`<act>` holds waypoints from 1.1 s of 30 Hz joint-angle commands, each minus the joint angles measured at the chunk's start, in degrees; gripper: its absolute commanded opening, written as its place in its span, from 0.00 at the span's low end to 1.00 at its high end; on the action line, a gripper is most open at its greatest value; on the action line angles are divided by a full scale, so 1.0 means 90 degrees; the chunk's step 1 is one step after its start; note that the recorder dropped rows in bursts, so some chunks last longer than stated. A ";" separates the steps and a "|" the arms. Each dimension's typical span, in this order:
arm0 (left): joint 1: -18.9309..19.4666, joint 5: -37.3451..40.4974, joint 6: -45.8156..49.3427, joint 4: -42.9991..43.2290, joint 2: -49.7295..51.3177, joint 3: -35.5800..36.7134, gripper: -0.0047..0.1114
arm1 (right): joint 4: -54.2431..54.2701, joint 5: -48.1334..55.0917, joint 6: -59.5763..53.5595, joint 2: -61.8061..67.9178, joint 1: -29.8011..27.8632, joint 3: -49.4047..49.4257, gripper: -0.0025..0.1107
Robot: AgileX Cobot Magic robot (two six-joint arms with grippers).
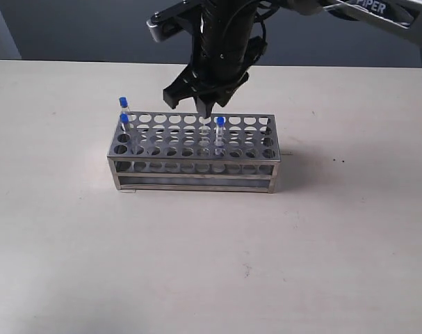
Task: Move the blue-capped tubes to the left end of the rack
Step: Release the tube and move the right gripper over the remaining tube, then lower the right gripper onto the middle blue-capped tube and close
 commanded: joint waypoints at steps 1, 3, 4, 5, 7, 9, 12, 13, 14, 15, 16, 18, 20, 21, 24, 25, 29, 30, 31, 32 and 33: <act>-0.0038 -0.0082 -0.0022 0.0023 0.0029 -0.0012 0.04 | -0.0126 -0.0043 0.0075 -0.0046 -0.0147 0.0261 0.35; -0.0038 -0.0082 -0.0022 0.0023 0.0029 -0.0012 0.04 | -0.0077 -0.0159 0.0090 -0.0046 -0.0216 0.0473 0.35; -0.0038 -0.0082 -0.0022 0.0023 0.0029 -0.0012 0.04 | -0.0027 -0.0259 0.0090 -0.0046 -0.0232 0.0488 0.35; -0.0038 -0.0082 -0.0022 0.0023 0.0029 -0.0012 0.04 | 0.0002 -0.0394 0.0090 -0.0046 -0.0232 0.0488 0.35; -0.0038 -0.0082 -0.0022 0.0023 0.0029 -0.0012 0.04 | 0.0046 -0.0632 0.0102 -0.0046 -0.0232 0.0488 0.35; -0.0038 -0.0082 -0.0022 0.0023 0.0029 -0.0012 0.04 | 0.0205 -0.0739 0.0102 0.0038 -0.0232 0.0488 0.35; -0.0038 -0.0082 -0.0022 0.0023 0.0029 -0.0012 0.04 | 0.0215 -0.0588 0.0102 0.0284 -0.0232 0.0488 0.35; -0.0038 -0.0082 -0.0022 0.0023 0.0029 -0.0012 0.04 | 0.0215 -0.0566 0.0102 0.0365 -0.0232 0.0488 0.35; -0.0038 -0.0082 -0.0022 0.0023 0.0029 -0.0012 0.04 | 0.0215 -0.0562 0.0102 0.0397 -0.0232 0.0488 0.35; -0.0038 -0.0082 -0.0022 0.0023 0.0029 -0.0012 0.04 | 0.0263 -0.0562 0.0127 0.0404 -0.0232 0.0488 0.35; -0.0038 -0.0082 -0.0022 0.0023 0.0029 -0.0012 0.04 | 0.0263 -0.0562 0.0172 0.0404 -0.0232 0.0488 0.34; -0.0038 -0.0082 -0.0022 0.0023 0.0029 -0.0012 0.04 | 0.0263 -0.0531 0.0173 0.0404 -0.0232 0.0488 0.27; -0.0038 -0.0082 -0.0022 0.0023 0.0029 -0.0012 0.04 | 0.0263 -0.0490 0.0173 0.0404 -0.0232 0.0488 0.12; -0.0038 -0.0082 -0.0022 0.0023 0.0029 -0.0012 0.04 | 0.0263 -0.0480 0.0173 0.0404 -0.0232 0.0488 0.02; -0.0038 -0.0082 -0.0022 0.0023 0.0029 -0.0012 0.04 | 0.0263 -0.0334 0.0173 0.0323 -0.0232 0.0488 0.02; -0.0038 -0.0082 -0.0022 0.0023 0.0029 -0.0012 0.04 | 0.0263 -0.0309 0.0173 0.0196 -0.0218 0.0488 0.02; -0.0038 -0.0082 -0.0022 0.0023 0.0029 -0.0012 0.04 | 0.0263 -0.0349 0.0173 -0.0174 -0.0205 0.0488 0.02; -0.0038 -0.0082 -0.0022 0.0023 0.0029 -0.0012 0.04 | 0.0263 -0.0361 0.0161 -0.0277 -0.0205 0.0473 0.02; -0.0038 -0.0082 -0.0022 0.0023 0.0029 -0.0012 0.04 | 0.0263 -0.0361 0.0161 -0.0369 -0.0205 0.0464 0.02; -0.0038 -0.0082 -0.0022 0.0023 0.0029 -0.0012 0.04 | 0.0263 -0.0376 0.0148 -0.0474 -0.0205 0.0464 0.02; -0.0038 -0.0082 -0.0022 0.0023 0.0029 -0.0012 0.04 | 0.0263 -0.0388 0.0148 -0.0572 -0.0197 0.0464 0.02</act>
